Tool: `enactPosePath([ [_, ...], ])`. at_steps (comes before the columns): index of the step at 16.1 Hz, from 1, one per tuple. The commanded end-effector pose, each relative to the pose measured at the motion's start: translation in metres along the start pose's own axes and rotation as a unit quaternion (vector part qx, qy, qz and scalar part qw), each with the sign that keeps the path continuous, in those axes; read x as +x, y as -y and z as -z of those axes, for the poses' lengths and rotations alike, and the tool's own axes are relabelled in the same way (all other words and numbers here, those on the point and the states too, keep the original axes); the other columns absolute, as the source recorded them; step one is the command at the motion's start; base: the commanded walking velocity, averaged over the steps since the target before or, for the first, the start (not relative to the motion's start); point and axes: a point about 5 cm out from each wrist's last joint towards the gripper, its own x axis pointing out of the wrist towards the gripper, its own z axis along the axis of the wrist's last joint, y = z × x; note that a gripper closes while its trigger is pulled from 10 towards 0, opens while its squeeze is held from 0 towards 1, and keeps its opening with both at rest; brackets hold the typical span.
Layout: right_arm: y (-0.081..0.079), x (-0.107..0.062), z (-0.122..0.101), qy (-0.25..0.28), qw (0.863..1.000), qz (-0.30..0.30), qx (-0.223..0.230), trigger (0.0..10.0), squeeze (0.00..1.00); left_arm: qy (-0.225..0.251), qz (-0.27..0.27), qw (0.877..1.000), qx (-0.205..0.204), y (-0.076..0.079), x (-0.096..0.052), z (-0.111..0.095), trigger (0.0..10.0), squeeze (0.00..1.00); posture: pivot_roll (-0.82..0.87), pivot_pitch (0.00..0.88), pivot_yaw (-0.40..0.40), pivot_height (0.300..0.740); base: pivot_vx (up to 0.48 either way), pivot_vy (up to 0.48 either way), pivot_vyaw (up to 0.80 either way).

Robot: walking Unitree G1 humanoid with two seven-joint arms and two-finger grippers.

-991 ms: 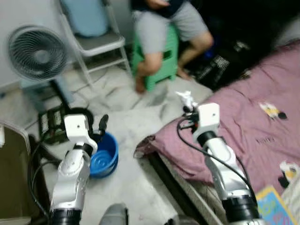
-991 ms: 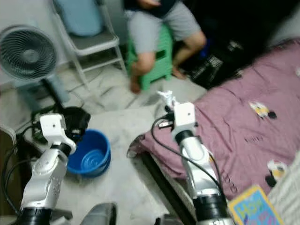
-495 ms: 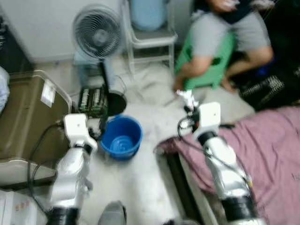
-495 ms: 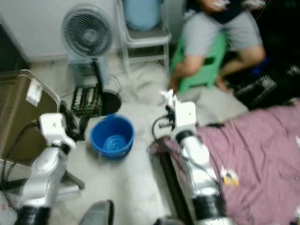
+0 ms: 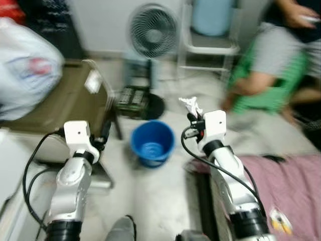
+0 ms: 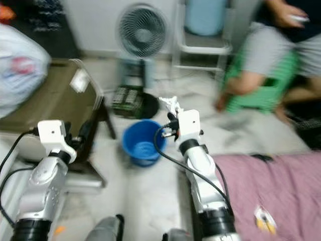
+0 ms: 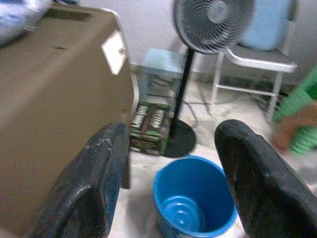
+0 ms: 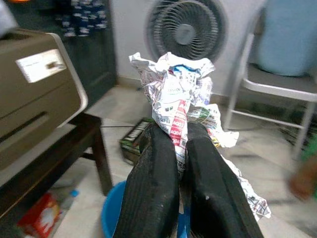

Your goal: Clean up the room

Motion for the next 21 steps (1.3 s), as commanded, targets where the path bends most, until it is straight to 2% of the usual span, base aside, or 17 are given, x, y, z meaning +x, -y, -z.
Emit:
enactPosePath([
  [1, 0.0039, -0.0012, 0.0004, 0.000, 1.000, 0.007, -0.001, 10.0, 0.00, -0.006, 0.004, 1.000, 0.001, 0.0021, -0.0011, 0.0023, 10.0, 0.00, 0.00, 0.104, -0.048, 0.740, 0.000, 0.000, 0.80],
  [3, 0.0041, -0.0010, 0.0006, 0.000, 1.000, 0.007, -0.002, 10.0, 0.00, -0.005, 0.005, 1.000, 0.001, 0.0029, -0.0006, 0.0021, 10.0, 0.00, 0.00, 0.103, -0.047, 0.740, 0.000, 0.000, 0.80],
  [9, 0.0032, -0.0011, 0.0014, -0.002, 1.000, 0.006, -0.002, 10.0, 0.00, 0.003, 0.016, 1.000, -0.005, 0.0063, -0.0006, 0.0005, 10.0, 0.00, 0.00, 0.100, -0.048, 0.740, 0.000, 0.000, 0.00],
  [14, 0.0029, -0.0012, 0.0025, -0.003, 1.000, 0.006, -0.003, 10.0, 0.00, 0.004, 0.021, 1.000, -0.006, 0.0074, -0.0015, 0.0008, 10.0, 0.00, 0.01, 0.098, -0.049, 0.740, 0.000, 0.000, 0.69],
  [21, 0.0035, -0.0013, 0.0047, -0.006, 1.000, 0.007, -0.001, 10.0, 0.00, 0.009, 0.036, 0.999, -0.012, 0.0107, -0.0019, -0.0002, 10.0, 0.00, 0.00, 0.097, -0.049, 0.740, 0.000, 0.000, 0.00],
])
